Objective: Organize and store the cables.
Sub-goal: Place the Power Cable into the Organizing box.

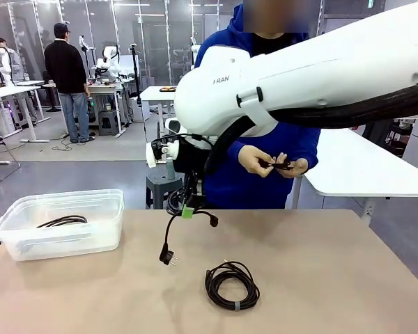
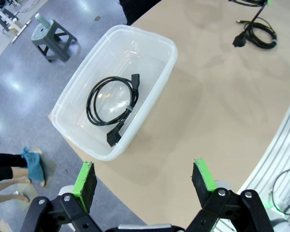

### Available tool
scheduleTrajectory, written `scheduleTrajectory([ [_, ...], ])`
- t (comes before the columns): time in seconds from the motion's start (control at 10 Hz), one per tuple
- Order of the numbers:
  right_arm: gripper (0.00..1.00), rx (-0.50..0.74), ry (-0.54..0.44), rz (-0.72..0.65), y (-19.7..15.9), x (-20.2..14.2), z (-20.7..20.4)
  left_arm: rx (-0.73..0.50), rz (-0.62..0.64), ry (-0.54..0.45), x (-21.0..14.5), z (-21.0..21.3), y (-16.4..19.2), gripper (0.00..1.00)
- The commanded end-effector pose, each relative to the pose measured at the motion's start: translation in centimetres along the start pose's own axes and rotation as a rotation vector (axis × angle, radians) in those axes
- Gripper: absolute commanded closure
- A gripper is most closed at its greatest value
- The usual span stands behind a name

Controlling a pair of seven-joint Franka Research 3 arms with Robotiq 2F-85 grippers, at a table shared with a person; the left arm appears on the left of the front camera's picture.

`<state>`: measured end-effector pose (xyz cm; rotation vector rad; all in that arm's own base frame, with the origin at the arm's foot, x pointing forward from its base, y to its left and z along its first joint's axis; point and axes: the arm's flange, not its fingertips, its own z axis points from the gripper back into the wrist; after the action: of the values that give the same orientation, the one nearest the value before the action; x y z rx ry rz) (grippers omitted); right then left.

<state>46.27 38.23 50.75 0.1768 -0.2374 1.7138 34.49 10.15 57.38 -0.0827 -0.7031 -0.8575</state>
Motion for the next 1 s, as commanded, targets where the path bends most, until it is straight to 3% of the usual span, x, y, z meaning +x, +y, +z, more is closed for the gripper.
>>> scheduleTrajectory([
  [0.0,0.84,-0.031,-0.019,-0.034,-1.3,1.8,-0.6,0.014,0.010,0.012,0.1,0.1,-0.2,0.00],
  [0.5,0.84,-0.051,-0.084,-0.136,-3.4,2.0,-5.9,0.014,0.010,0.012,0.1,0.1,-0.2,0.00],
  [0.9,0.84,0.160,-0.081,-0.162,-1.9,1.8,-10.1,0.014,0.010,0.012,0.1,0.1,-0.2,0.00],
])
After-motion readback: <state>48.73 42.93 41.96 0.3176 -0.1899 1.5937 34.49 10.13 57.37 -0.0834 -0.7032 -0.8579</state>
